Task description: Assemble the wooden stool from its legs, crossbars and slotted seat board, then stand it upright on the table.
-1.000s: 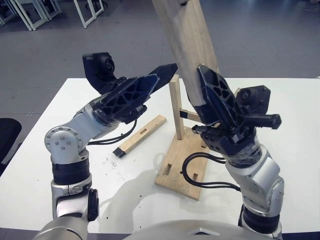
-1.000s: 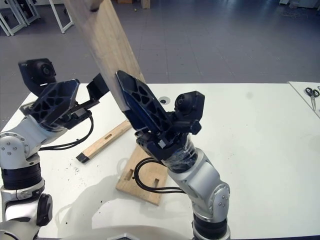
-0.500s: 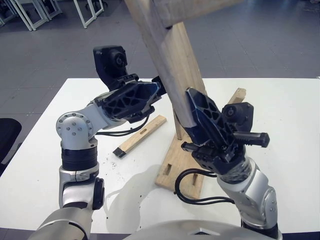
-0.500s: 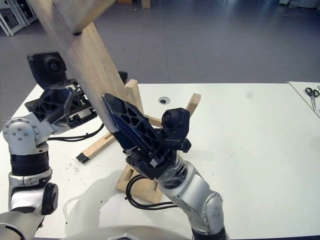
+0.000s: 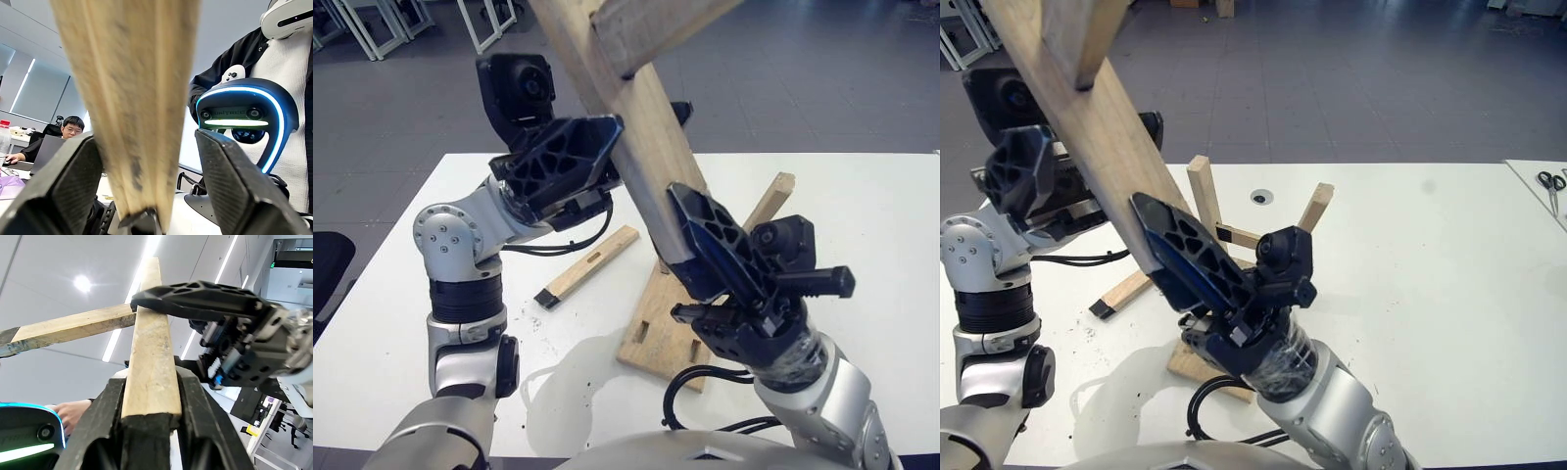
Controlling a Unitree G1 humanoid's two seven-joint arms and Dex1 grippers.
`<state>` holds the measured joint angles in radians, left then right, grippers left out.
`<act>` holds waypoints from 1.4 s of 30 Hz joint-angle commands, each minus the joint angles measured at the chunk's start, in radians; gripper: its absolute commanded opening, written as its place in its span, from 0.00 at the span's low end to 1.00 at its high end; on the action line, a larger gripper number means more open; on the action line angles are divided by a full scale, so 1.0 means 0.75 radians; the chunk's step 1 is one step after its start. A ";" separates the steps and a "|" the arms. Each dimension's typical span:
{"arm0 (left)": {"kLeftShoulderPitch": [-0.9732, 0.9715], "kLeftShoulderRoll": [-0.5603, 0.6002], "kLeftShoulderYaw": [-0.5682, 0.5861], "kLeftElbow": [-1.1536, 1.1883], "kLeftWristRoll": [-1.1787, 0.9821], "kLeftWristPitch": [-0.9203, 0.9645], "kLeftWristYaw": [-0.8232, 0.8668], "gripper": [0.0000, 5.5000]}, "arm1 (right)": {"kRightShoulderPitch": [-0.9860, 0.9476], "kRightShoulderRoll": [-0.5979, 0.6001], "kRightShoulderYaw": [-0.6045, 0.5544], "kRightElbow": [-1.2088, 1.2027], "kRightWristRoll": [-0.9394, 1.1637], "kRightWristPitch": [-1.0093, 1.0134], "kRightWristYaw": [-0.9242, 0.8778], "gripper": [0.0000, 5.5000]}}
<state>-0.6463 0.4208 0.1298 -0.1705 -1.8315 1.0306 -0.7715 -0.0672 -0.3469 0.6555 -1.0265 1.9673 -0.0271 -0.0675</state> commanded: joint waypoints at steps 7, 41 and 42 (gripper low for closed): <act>-0.010 0.008 0.007 -0.003 -0.030 0.030 -0.023 0.40 | 0.017 -0.155 -0.030 0.089 0.007 0.152 0.299 0.18; 0.020 0.047 0.295 0.098 0.310 -0.208 0.035 0.39 | 0.246 -0.763 -1.139 1.123 -0.370 1.604 0.900 0.48; 0.023 0.049 0.291 0.098 0.323 -0.207 0.035 0.39 | 0.271 -0.831 -1.110 1.181 -0.564 1.536 1.038 0.48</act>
<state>-0.6312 0.4476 0.3488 -0.0852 -1.6050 0.8686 -0.7523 0.1017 -0.8756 -0.1897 -0.2041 1.7565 1.1657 0.5596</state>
